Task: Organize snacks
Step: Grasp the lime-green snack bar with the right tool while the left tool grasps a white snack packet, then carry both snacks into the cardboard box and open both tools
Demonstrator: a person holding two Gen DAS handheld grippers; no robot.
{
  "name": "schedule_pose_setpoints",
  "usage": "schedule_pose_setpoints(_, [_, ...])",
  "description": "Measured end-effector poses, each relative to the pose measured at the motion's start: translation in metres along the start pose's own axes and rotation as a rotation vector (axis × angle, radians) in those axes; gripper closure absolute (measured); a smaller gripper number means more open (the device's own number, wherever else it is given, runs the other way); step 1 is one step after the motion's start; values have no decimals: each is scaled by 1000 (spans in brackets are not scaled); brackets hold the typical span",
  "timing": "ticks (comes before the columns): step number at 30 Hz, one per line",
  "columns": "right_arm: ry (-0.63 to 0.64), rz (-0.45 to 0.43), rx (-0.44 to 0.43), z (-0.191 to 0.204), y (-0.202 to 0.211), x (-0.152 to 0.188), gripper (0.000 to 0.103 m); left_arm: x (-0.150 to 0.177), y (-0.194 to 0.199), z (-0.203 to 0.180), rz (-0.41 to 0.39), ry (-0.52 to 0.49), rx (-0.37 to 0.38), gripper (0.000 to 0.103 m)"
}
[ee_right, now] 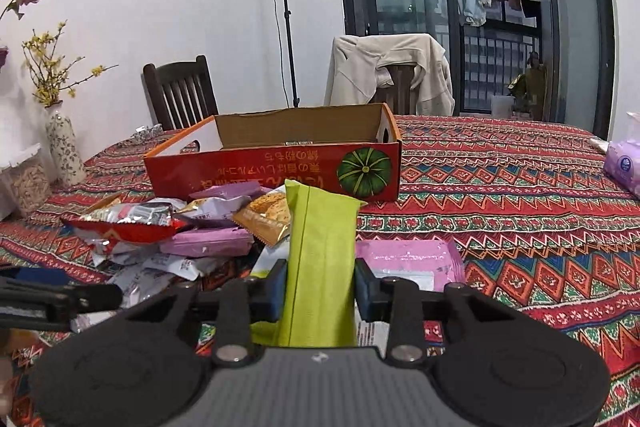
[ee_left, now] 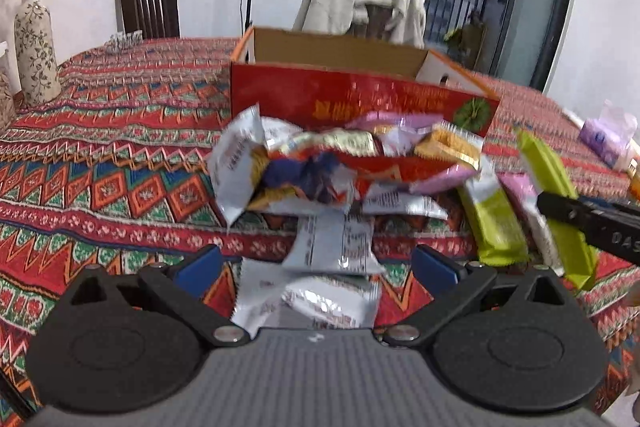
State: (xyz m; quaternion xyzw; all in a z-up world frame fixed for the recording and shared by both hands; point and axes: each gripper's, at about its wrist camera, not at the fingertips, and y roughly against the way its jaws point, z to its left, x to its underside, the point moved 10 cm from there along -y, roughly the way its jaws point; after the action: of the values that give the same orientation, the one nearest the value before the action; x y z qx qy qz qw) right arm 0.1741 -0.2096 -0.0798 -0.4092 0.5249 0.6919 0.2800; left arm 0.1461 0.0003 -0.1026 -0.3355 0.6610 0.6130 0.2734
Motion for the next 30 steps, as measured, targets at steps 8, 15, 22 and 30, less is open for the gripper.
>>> schedule_pose_setpoints(8, [-25, 10, -34, 1, 5, 13, 70, 24, -4, 5, 66, -6, -74, 8])
schedule_pose_setpoints(15, [-25, 0, -52, 4, 14, 18, 70, 28, 10, 4, 44, -8, -78, 34])
schedule_pose_setpoints(22, [-28, -4, -64, 9, 23, 22, 70, 34, 23, 0, 15, -17, -68, 45])
schedule_pose_setpoints(30, [-16, -28, -76, 17, 34, 20, 70, 33, 48, 2, -50, -17, -74, 45])
